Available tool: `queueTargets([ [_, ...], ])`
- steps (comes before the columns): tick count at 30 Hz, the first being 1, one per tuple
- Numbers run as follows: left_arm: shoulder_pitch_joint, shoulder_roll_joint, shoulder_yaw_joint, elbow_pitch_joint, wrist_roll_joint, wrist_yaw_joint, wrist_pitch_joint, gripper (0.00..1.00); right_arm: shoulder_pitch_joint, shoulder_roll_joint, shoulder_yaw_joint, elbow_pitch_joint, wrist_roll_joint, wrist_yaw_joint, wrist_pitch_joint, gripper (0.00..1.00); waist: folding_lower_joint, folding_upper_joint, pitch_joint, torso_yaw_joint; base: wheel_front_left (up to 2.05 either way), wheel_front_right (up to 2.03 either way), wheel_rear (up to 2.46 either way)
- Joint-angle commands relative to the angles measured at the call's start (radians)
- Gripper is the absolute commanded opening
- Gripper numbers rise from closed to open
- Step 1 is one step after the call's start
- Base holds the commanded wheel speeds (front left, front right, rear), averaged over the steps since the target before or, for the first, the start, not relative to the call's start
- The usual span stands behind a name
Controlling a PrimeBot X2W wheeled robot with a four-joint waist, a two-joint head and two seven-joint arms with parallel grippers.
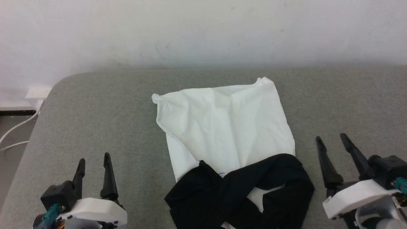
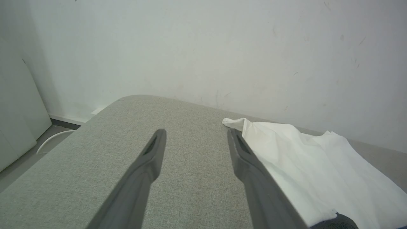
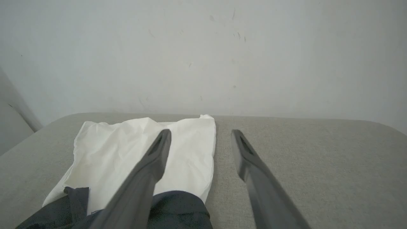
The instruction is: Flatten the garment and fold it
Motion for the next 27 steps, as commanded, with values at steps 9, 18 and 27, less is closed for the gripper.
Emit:
queueTargets([
  [9,-0.254,0.051,-0.037,0.062,-0.014,-0.071,0.098,1.0,0.01,0.03,-0.07,-0.157,-0.016,-0.001,0.066,1.0,0.0001,-0.0002,0.156,-0.047,0.0,0.0,0.0],
  [18,-0.688,0.11,-0.095,0.311,-0.057,-0.201,0.336,1.0,-0.087,0.039,-0.032,-0.164,-0.009,-0.001,0.052,1.0,0.0001,-0.0002,0.304,-0.126,0.0,0.0,0.0],
  [27,-0.914,0.173,-0.119,0.629,-0.112,-0.259,0.636,1.0,-0.142,0.043,0.025,-0.127,0.007,-0.001,0.023,1.0,0.0001,-0.0002,0.394,-0.217,0.0,0.0,0.0],
])
